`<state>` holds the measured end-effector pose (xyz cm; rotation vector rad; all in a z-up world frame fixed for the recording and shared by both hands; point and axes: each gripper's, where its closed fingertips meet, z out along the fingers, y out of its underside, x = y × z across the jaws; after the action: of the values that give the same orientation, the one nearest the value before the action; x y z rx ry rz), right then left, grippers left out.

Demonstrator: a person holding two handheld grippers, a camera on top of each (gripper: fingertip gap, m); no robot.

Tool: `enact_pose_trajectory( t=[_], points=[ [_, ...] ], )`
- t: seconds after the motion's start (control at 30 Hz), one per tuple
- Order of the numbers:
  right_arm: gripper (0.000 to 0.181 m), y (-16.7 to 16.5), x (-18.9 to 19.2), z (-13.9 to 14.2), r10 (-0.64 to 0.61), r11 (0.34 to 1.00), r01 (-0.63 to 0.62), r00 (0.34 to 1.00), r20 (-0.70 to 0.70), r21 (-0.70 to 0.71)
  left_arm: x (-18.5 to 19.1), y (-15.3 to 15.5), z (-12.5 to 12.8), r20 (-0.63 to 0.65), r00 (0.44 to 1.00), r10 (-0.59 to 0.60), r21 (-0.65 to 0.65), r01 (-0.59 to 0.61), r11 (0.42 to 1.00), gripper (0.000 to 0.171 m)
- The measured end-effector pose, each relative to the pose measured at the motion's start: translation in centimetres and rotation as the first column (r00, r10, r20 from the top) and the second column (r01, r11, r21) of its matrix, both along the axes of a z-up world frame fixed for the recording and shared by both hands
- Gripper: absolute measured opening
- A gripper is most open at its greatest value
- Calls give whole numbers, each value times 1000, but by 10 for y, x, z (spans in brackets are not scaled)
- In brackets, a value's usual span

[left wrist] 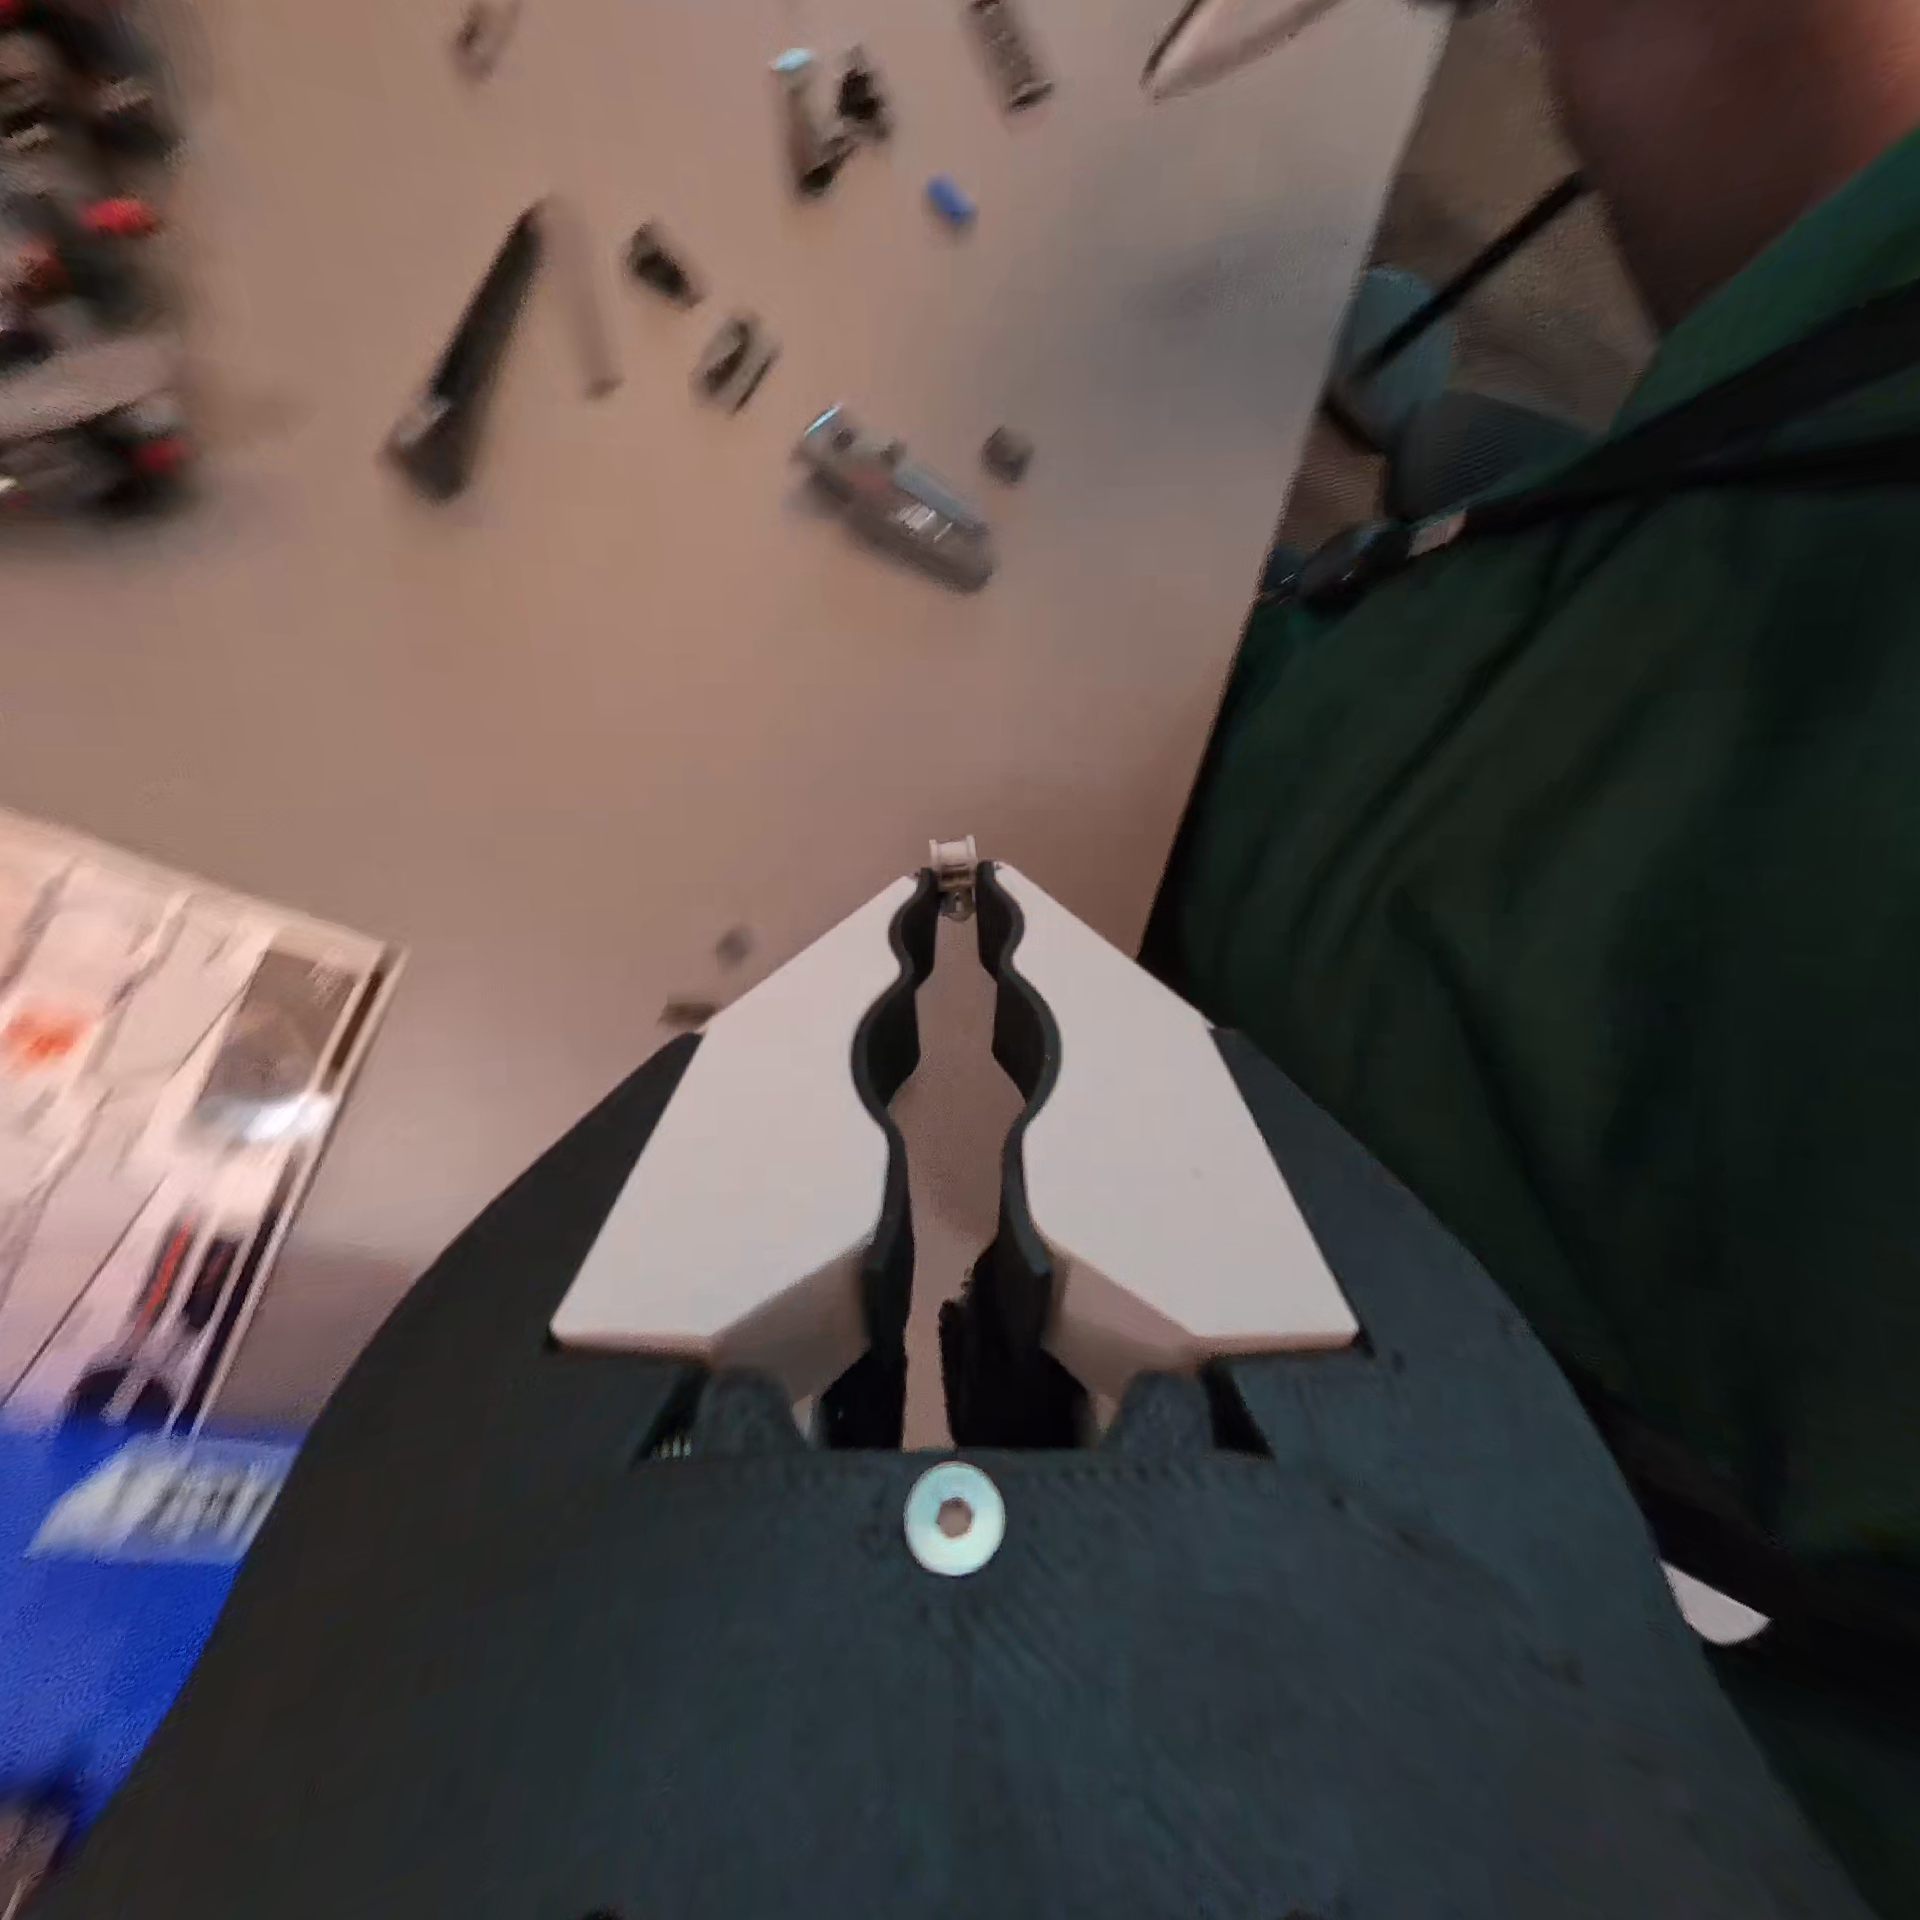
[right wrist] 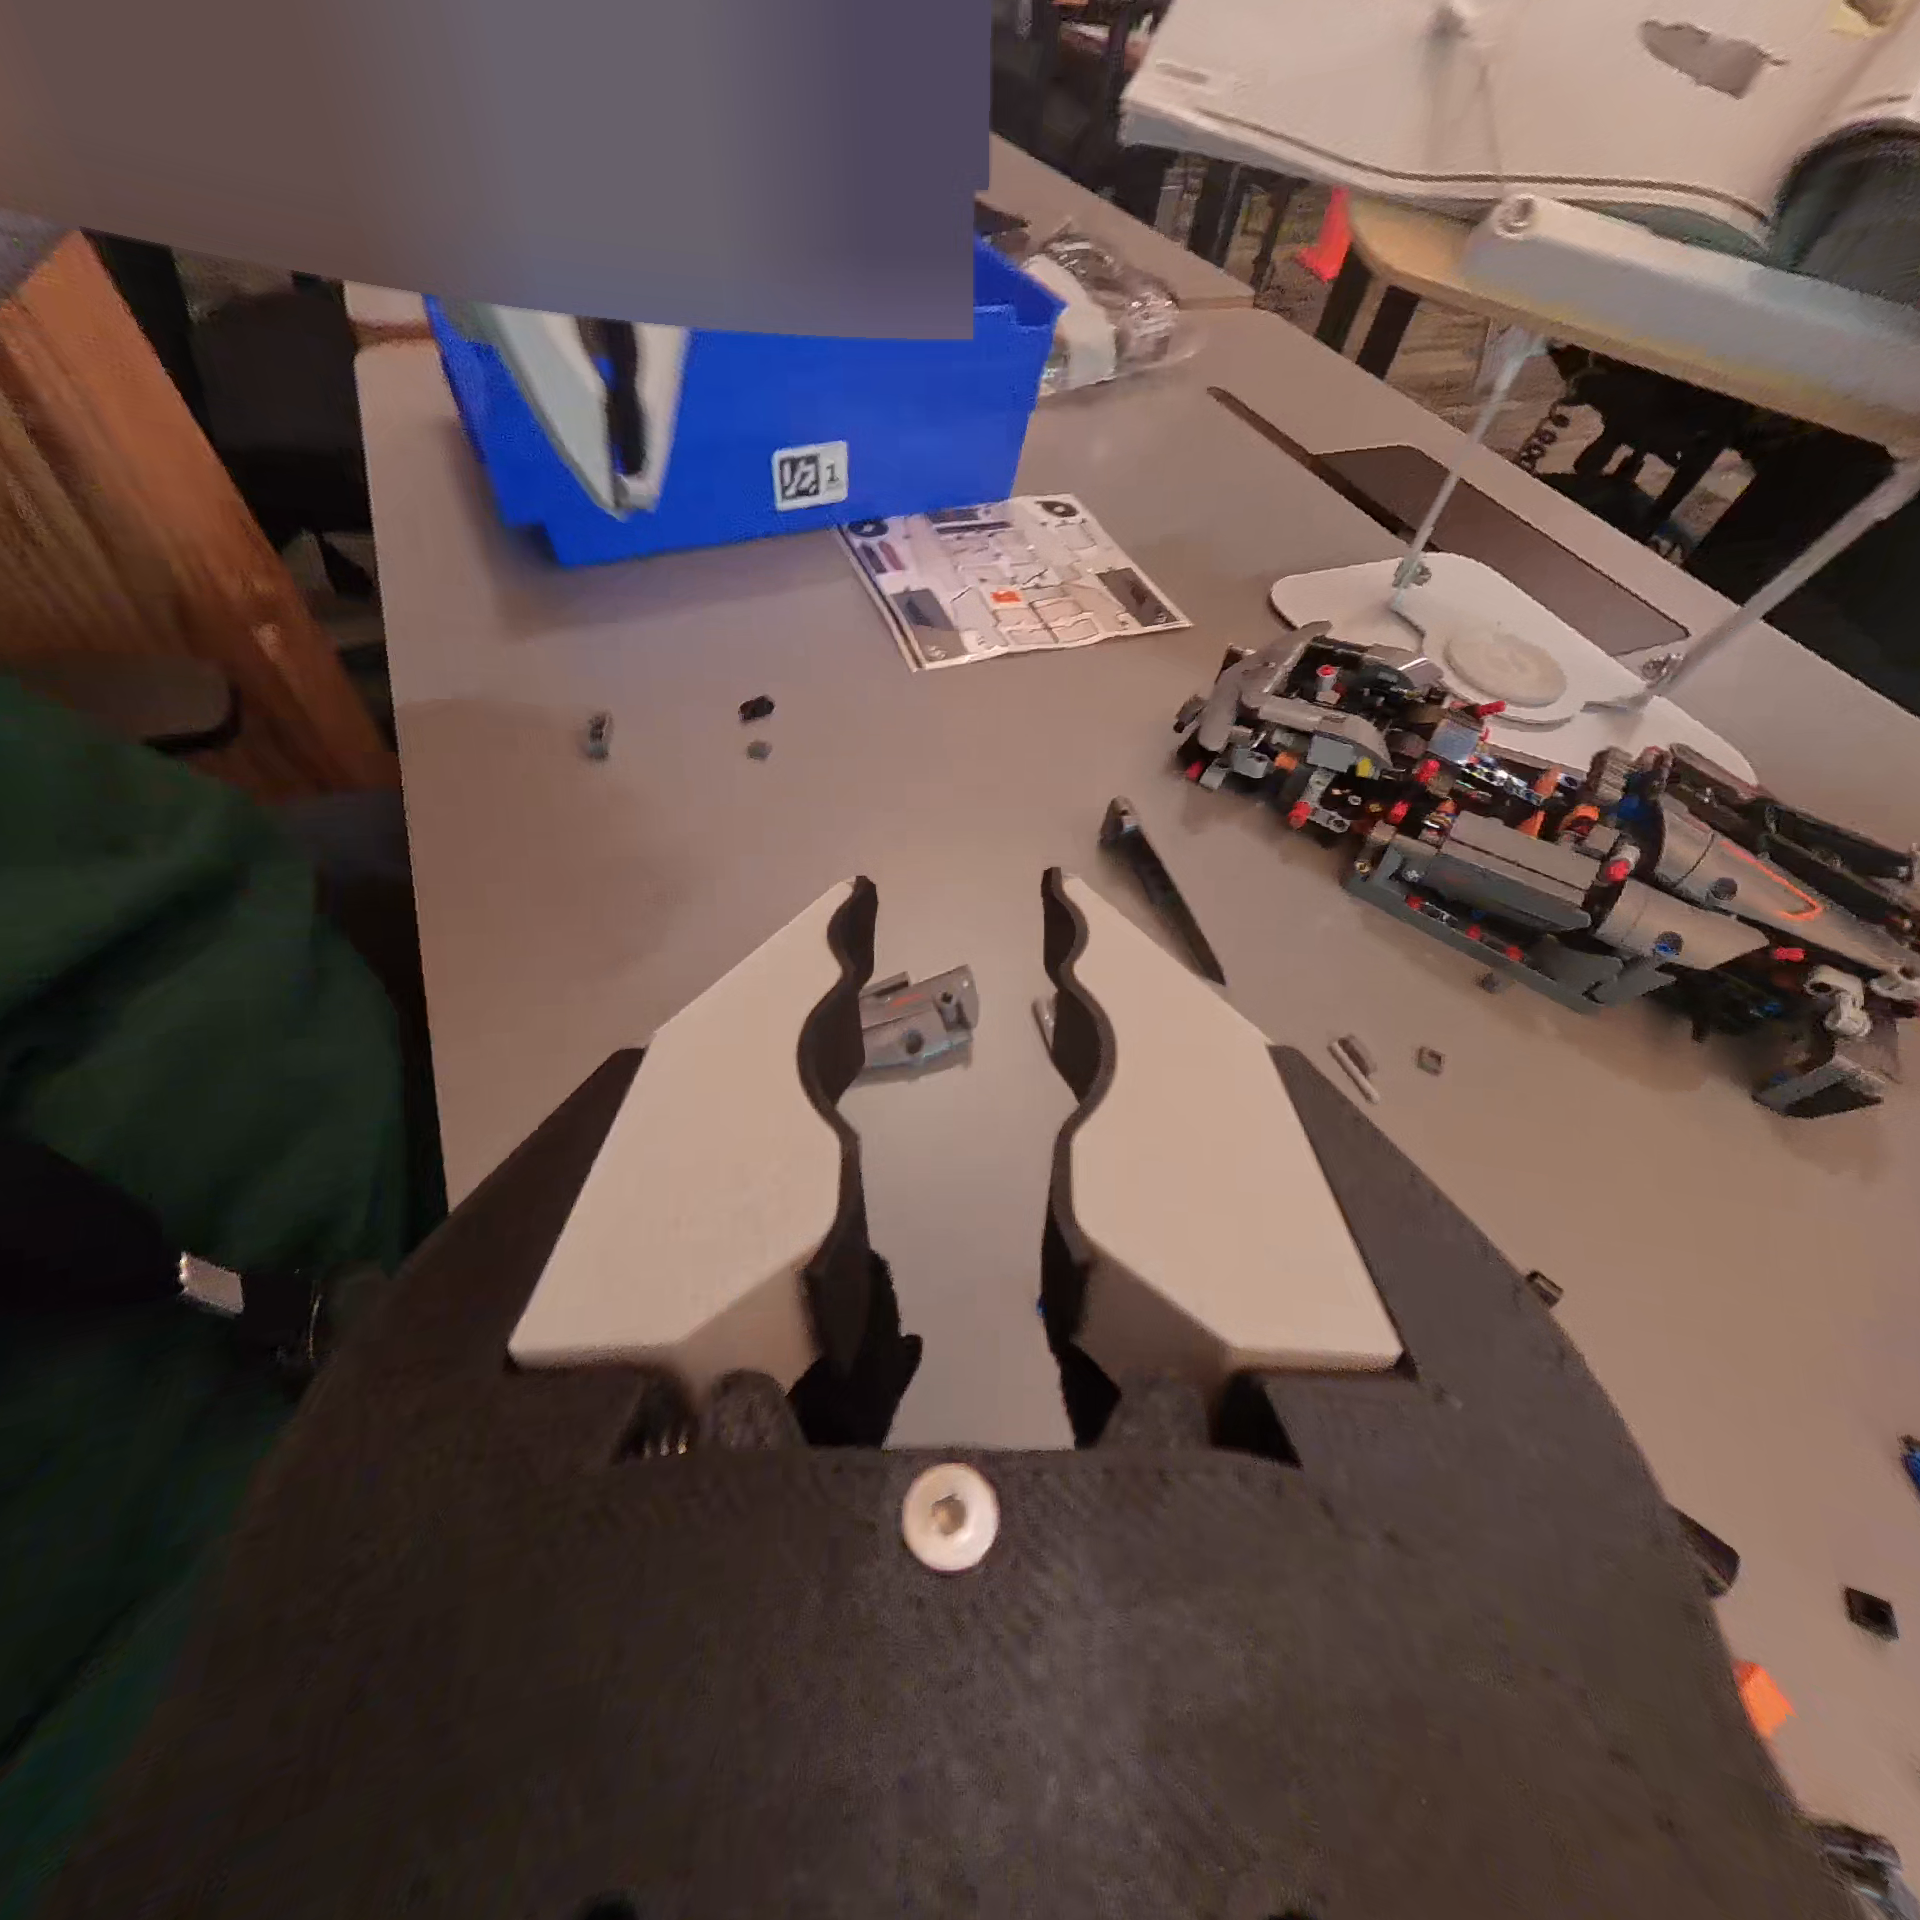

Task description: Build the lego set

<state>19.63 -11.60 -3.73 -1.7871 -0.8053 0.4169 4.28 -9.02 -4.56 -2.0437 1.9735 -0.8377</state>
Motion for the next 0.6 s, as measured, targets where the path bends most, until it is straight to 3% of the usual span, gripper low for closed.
enact_pose_trajectory(
  t=[0.1, 0.23, 0.47, 0.6],
  points=[
    [29, -15, -14, -4, 36, 999, -37, 999, 40, 28, 47, -29, -23, 70, 992, -105, -159, 115, 981, 5],
    [28, -24, -32, -19, 78, 996, -83, 991, 108, 45, 90, -59, -34, 183, 967, -176, -364, 233, 902, 5],
    [23, -38, -40, -30, 176, 981, -185, 975, 134, 58, 110, -79, -33, 229, 923, -310, -474, 384, 793, 6],
    [16, -50, -46, -34, 240, 957, -270, 942, 234, 109, 110, -86, -27, 246, 897, -367, -541, 442, 715, 5]
  ],
)
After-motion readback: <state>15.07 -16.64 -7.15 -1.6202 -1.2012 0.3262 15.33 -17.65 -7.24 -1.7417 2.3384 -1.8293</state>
